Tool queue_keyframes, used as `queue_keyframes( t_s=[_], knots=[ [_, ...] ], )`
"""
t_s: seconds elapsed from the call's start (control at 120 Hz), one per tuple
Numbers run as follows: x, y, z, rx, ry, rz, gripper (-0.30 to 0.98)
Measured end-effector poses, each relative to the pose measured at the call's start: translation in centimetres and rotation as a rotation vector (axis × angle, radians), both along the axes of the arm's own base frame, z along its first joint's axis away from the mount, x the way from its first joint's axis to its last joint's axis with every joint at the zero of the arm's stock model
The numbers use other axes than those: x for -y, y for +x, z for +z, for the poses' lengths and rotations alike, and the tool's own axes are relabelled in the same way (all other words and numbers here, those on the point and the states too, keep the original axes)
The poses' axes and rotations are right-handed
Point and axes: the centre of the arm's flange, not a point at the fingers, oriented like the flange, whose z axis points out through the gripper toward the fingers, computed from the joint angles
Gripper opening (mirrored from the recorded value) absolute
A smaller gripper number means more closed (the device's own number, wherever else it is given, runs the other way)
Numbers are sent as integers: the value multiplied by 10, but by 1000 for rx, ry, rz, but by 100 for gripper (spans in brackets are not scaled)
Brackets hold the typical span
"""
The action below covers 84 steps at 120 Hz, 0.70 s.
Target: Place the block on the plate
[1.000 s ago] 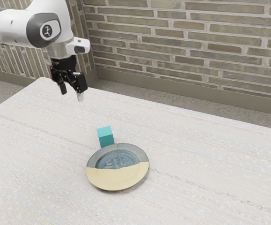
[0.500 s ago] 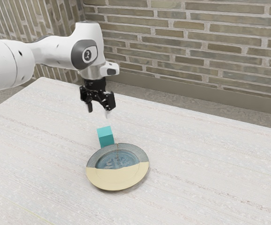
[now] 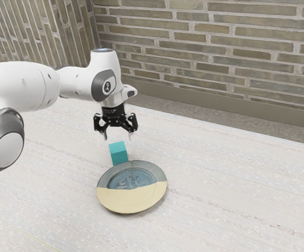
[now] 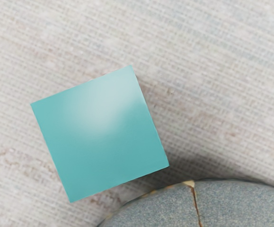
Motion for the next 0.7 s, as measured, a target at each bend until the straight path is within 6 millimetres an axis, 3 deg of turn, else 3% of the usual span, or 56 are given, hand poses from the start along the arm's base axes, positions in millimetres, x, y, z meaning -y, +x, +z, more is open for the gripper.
queue_keyframes(
  t_s=[0.117, 0.267, 0.533, 0.7],
  knots=[
    [-18, 7, -29, 16, 11, 124, 69],
    [-18, 13, -53, 32, -1, 239, 69],
    [-31, 9, -70, 32, -18, 405, 69],
    [-32, 8, -78, 31, 2, 421, 69]
  ],
)
